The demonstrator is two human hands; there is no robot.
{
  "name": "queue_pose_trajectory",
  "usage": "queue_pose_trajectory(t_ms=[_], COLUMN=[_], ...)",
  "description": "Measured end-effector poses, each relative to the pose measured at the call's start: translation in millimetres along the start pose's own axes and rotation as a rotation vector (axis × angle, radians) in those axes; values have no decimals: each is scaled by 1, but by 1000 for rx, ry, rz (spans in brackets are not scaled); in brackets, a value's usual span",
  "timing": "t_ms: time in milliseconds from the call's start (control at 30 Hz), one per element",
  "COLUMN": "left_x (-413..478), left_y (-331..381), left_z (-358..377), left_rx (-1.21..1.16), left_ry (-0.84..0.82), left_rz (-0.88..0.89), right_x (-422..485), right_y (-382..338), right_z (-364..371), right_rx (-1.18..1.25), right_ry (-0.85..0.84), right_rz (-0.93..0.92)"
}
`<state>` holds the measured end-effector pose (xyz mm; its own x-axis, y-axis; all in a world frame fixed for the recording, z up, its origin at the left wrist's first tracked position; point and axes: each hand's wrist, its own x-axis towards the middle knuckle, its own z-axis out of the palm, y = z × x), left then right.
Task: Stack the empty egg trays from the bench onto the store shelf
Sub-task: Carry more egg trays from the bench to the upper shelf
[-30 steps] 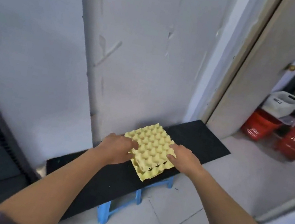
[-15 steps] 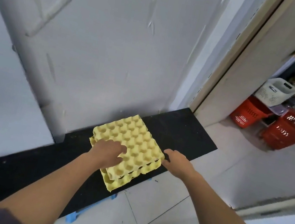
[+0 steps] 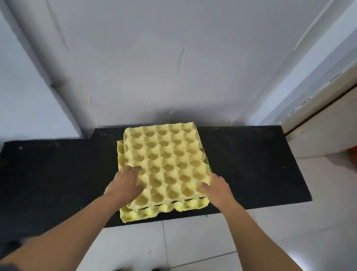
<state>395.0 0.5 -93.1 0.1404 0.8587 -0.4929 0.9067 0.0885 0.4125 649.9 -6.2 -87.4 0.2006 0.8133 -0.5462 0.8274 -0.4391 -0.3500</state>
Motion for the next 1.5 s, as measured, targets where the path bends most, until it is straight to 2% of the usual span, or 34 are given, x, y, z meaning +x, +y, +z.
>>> queue_pose_trajectory(t_ms=[267,400,500,633,733,933,1200,1333,1500], left_x=[49,66,77,93,96,79,24,-12,-65], left_y=[-20,-33,-37,-34,-33,-26,1,5,3], left_z=[48,70,79,70,67,45,-49,-101,-160], left_rx=[-106,-343,-429,-533,-420,-659,-592,-595,-604], left_ry=[59,98,141,68,68,167,320,414,638], left_rz=[-173,-311,-375,-527,-507,-393,-251,-175,-64], right_x=[68,96,111,121,117,96,31,-7,-55], right_y=[14,21,24,27,26,13,-34,-66,-107], right_z=[45,62,64,61,61,34,-29,-66,-98], right_rx=[-17,80,173,207,185,210,288,328,418], right_ry=[62,95,88,123,195,315,345,380,441], right_rz=[67,151,214,233,202,125,85,-19,-222])
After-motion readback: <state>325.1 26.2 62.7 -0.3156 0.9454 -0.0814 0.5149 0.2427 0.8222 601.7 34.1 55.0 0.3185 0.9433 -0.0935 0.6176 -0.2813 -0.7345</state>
